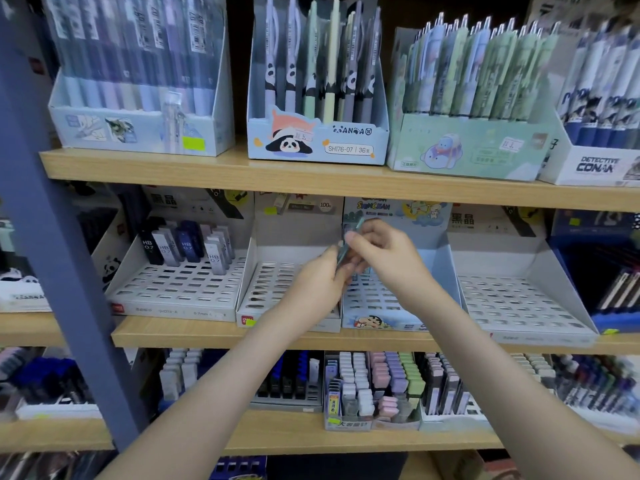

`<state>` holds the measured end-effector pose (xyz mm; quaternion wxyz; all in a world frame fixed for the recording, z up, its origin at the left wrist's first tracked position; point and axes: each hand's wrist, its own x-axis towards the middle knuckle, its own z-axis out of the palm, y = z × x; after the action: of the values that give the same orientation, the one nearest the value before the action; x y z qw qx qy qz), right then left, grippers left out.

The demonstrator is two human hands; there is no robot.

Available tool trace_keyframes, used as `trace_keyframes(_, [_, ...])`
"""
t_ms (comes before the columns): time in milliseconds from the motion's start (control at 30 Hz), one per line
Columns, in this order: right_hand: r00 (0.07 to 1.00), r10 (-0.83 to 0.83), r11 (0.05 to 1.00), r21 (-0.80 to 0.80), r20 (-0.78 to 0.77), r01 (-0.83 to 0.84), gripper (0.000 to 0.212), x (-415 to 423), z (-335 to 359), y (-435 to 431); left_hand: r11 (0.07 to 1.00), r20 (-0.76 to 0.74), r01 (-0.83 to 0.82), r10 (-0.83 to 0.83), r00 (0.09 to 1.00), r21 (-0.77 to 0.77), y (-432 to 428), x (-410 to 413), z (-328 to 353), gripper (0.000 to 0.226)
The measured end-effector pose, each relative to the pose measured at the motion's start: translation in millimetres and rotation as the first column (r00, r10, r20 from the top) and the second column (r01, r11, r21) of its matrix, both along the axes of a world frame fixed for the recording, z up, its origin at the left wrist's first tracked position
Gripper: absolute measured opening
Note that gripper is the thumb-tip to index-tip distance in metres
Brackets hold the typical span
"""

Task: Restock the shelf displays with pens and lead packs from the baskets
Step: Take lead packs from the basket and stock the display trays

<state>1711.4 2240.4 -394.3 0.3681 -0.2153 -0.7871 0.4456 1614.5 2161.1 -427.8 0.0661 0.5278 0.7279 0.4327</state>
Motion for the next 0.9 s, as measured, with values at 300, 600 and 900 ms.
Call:
trace_keyframes(300, [0.949,-0.315,0.94,-0.142,-0.012,0.31,0.016,19,-19,44,0.998,-0.121,-0.047,0.041,0.992,-0.048,13,-13,-2,0.063])
trace_keyframes(600, [0.898,-0.44,0.897,-0.034,0.025,0.44,0.025,10,-31,61,0.994,-0.134,0.009,-0.023,0.991,-0.105,22,-13,-6,0.057])
trace_keyframes(900, [0.907,-0.412,0.908,0.123,0.083,0.401,0.033,5,-30,55,0.99,-0.274,0.04,-0.076,0.959,-0.133,27,-17,-13,0.056])
